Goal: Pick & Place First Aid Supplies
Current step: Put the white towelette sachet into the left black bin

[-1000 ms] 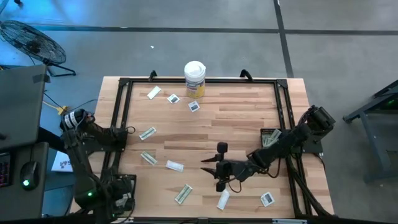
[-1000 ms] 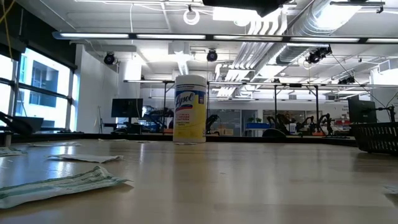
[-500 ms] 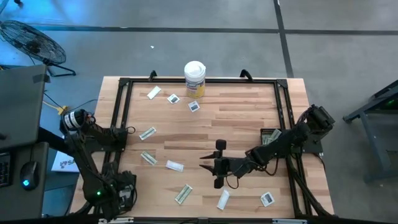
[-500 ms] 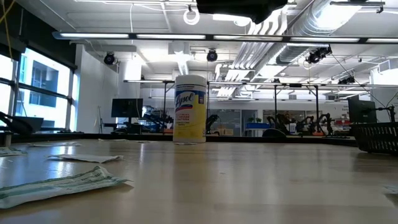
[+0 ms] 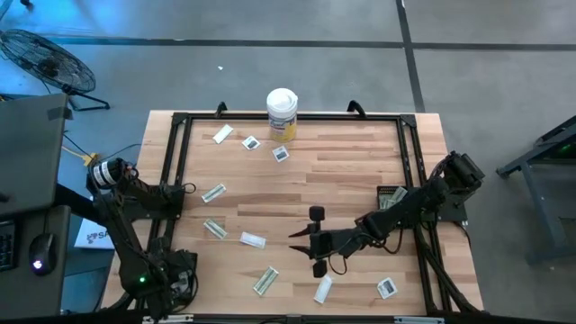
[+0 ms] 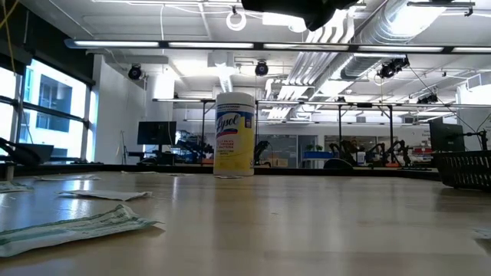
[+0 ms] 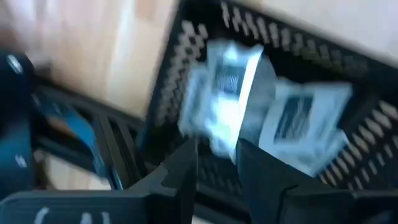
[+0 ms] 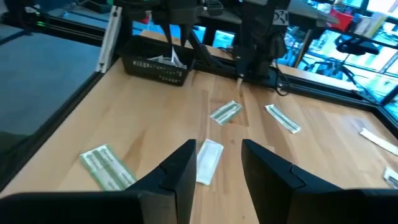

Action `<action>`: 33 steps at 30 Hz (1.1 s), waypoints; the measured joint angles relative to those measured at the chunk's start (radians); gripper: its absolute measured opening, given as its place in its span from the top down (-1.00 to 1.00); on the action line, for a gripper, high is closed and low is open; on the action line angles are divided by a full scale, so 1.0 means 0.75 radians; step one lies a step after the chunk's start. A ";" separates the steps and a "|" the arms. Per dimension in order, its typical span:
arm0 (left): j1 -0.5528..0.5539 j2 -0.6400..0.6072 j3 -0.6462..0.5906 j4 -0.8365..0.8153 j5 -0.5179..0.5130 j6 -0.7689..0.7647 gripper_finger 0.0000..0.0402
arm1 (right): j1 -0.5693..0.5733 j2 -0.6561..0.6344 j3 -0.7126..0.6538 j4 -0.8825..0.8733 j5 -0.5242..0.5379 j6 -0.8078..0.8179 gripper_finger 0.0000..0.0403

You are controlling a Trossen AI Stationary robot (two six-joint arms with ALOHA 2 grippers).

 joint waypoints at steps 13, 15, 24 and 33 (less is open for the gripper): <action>0.005 -0.002 0.245 -0.045 -0.699 0.131 0.45 | 0.032 0.063 0.000 -0.117 -0.312 0.147 0.41; 0.006 -0.002 0.248 -0.019 -0.962 0.158 0.45 | 0.053 0.064 0.000 -0.214 -0.339 0.306 0.44; 0.078 -0.002 0.248 -0.033 -1.480 0.209 0.45 | 0.124 0.056 0.179 -1.061 -0.593 1.004 0.61; 0.265 -0.001 0.248 -0.005 -1.464 0.251 0.45 | 0.174 0.061 0.286 -1.727 -1.209 1.645 0.64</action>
